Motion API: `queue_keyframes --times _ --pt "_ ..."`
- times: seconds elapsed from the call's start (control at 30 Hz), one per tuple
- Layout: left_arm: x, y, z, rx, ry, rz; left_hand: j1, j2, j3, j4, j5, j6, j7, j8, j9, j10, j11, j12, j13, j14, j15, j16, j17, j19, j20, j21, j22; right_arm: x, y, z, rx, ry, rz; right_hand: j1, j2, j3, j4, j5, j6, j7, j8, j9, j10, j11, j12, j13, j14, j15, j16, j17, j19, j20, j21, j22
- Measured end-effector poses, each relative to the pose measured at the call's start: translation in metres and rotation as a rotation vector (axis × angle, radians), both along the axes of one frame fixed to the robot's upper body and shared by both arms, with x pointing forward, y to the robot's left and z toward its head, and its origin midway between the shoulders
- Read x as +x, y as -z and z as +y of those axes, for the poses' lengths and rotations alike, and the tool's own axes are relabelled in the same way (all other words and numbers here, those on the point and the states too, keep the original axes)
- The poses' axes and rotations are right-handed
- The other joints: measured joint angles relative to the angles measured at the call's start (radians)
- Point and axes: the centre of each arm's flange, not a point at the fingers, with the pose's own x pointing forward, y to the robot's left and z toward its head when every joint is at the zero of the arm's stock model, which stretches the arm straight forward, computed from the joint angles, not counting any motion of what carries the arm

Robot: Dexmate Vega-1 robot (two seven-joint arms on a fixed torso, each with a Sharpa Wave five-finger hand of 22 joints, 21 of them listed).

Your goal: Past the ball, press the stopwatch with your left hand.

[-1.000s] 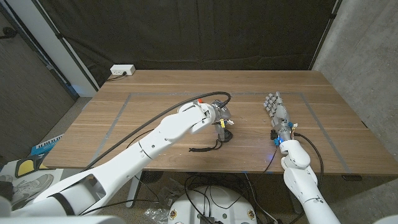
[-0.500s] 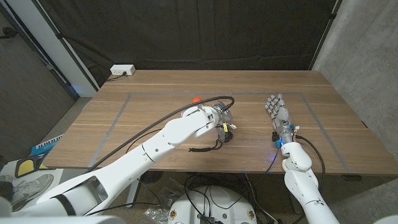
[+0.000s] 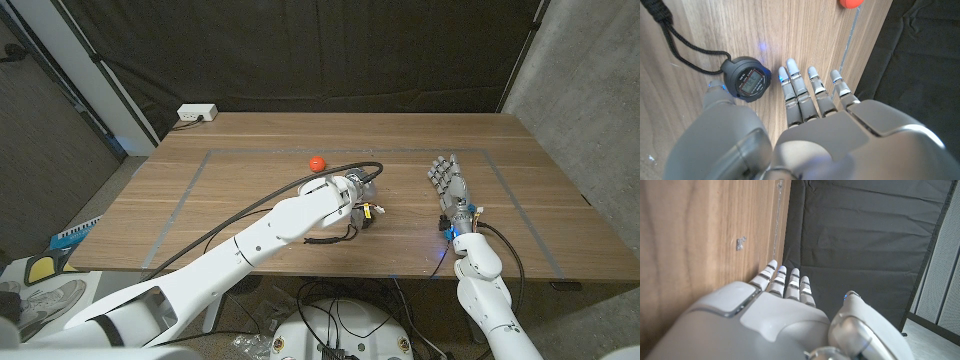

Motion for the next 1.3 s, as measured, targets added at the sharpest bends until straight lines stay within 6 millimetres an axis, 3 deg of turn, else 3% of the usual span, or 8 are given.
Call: queue_keyframes --times 0.23,0.63,0.9,1.1,1.23,1.3 --pt "-0.003 0.007 -0.005 0.017 -0.011 -0.003 0.000 0.000 -0.007 0.002 0.000 0.044 -0.002 0.025 0.007 0.031 -0.006 0.015 -0.001 0.026 -0.002 0.000 0.005 0.013 -0.006 0.011 0.004 -0.001 0.004 -0.002 0.014 0.000 -0.011 -0.004 0.004 -0.004 0.004 0.000 0.000 0.000 0.000 0.000 0.000 0.000 0.000 0.000 0.010 0.000 0.000 0.000 0.000 0.000 0.000 0.000" --pt "-0.005 0.012 -0.008 0.035 -0.036 -0.048 0.011 0.033 -0.014 0.003 0.000 -0.007 0.016 0.006 -0.005 -0.005 0.015 -0.005 -0.016 0.041 -0.002 -0.006 0.009 0.025 0.003 0.030 0.005 -0.001 0.008 -0.004 0.022 0.000 -0.016 -0.004 0.004 -0.001 0.007 0.000 0.005 -0.005 0.001 0.000 0.005 -0.003 0.000 0.000 0.010 0.000 0.000 0.000 0.000 0.000 0.000 0.000" --pt "-0.002 0.021 -0.007 0.037 -0.039 -0.063 0.071 0.090 0.003 -0.005 0.000 0.120 0.023 0.042 -0.031 0.120 0.001 0.013 -0.054 0.145 -0.009 0.005 0.011 0.071 -0.007 0.056 -0.002 -0.002 0.008 -0.005 0.009 -0.003 -0.017 -0.004 0.004 -0.001 0.007 0.000 0.011 -0.011 0.004 0.000 0.013 -0.002 0.004 0.000 0.014 -0.011 0.000 0.000 0.000 0.000 0.000 0.000" --pt "-0.002 0.024 -0.007 0.031 -0.032 -0.073 0.124 0.108 0.021 -0.023 0.000 0.169 0.012 0.056 -0.042 0.167 -0.017 0.019 -0.069 0.192 -0.014 0.010 0.006 0.085 -0.018 0.070 -0.008 -0.003 0.006 -0.005 -0.003 0.000 -0.021 -0.004 0.004 -0.001 0.007 0.000 0.012 -0.012 0.004 0.000 0.013 -0.002 0.004 0.000 0.014 -0.011 0.000 0.000 0.000 0.000 0.000 0.000" --pt "-0.001 0.027 -0.007 0.027 -0.027 -0.074 0.149 0.111 0.027 -0.029 0.000 0.162 0.011 0.044 -0.046 0.158 -0.015 0.006 -0.070 0.190 -0.015 -0.001 0.003 0.092 -0.018 0.074 -0.012 -0.004 0.005 -0.005 -0.009 0.004 -0.024 -0.004 0.004 -0.001 0.007 0.000 0.012 -0.012 0.004 0.000 0.018 -0.007 0.004 0.000 0.014 -0.011 0.000 0.000 0.000 0.000 0.000 0.000" --pt "0.000 0.027 -0.006 0.027 -0.028 -0.073 0.148 0.109 0.018 -0.020 -0.002 0.078 0.010 0.006 -0.050 0.069 -0.012 -0.032 -0.074 0.145 -0.014 -0.029 0.003 0.079 -0.005 0.078 -0.016 -0.004 0.004 -0.005 -0.010 0.006 -0.024 -0.004 0.004 -0.001 0.007 0.000 0.012 -0.012 0.004 0.000 0.018 -0.007 0.004 0.000 0.014 -0.011 0.000 0.000 0.000 0.000 0.000 0.000"
